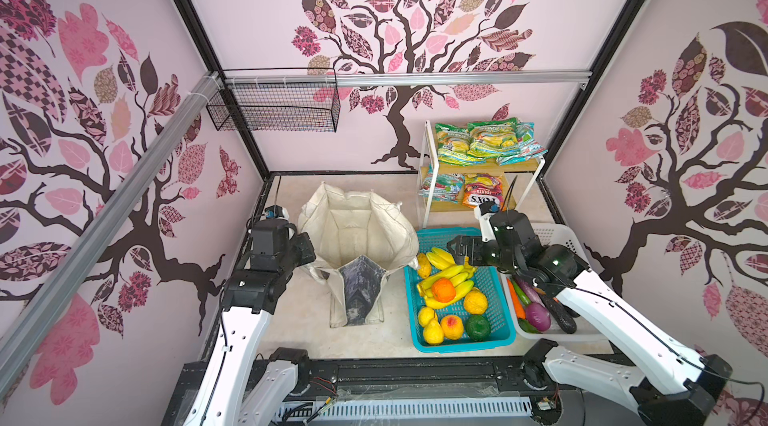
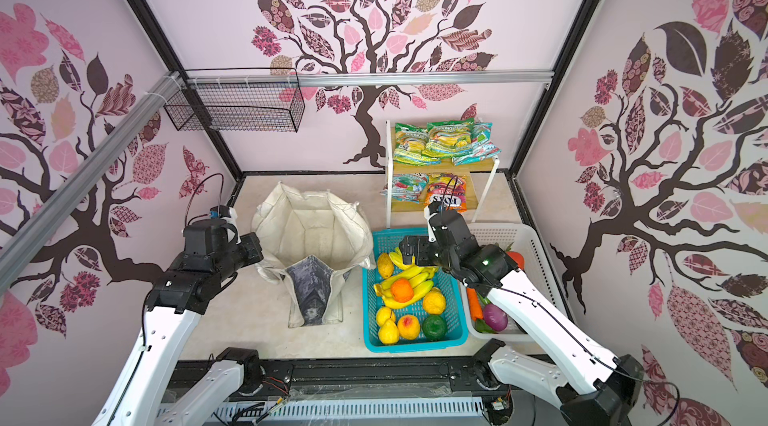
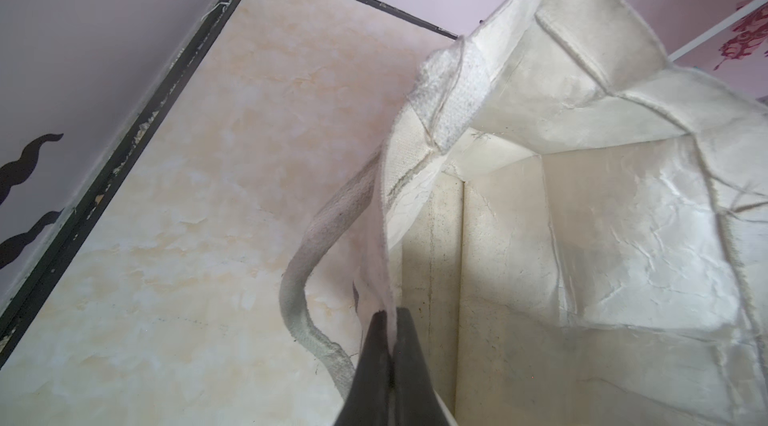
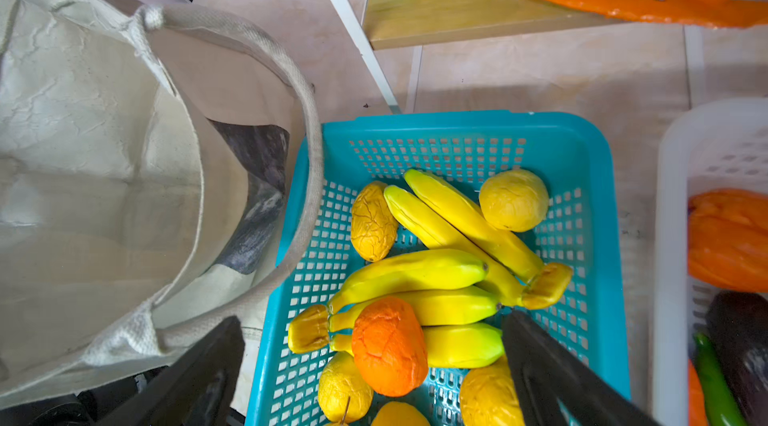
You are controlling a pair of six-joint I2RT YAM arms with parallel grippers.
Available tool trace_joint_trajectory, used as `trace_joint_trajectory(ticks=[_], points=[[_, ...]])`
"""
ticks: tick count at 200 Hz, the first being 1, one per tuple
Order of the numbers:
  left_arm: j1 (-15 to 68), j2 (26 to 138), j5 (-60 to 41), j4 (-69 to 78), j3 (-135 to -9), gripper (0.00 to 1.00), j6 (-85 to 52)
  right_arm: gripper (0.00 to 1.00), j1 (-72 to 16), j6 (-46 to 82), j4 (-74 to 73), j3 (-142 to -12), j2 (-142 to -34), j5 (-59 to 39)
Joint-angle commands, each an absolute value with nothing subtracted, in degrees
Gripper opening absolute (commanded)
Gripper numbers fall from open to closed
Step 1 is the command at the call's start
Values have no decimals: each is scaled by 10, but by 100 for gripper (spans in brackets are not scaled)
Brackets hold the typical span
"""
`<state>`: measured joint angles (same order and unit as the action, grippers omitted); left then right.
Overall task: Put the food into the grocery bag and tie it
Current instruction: 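Lower the right gripper onto the orange in the teal basket and grasp it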
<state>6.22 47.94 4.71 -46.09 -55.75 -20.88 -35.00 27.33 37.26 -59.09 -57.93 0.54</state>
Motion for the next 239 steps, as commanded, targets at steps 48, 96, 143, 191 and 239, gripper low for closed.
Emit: trace_joint_trajectory(ticks=[48, 96, 143, 191, 239], points=[[60, 454, 63, -465, -529, 0, -201, 98, -365, 283, 383, -494, -554, -47], [60, 449, 66, -462, -524, 0, -194, 93, -435, 293, 350, -471, -616, -3], [60, 457, 51, -462, -523, 0, -187, 86, -436, 272, 297, -443, -661, -45], [59, 460, 50, -464, -524, 0, -185, 80, -453, 275, 300, -449, -690, 9], [60, 461, 44, -463, -523, 0, -185, 73, -461, 268, 286, -429, -703, -1]])
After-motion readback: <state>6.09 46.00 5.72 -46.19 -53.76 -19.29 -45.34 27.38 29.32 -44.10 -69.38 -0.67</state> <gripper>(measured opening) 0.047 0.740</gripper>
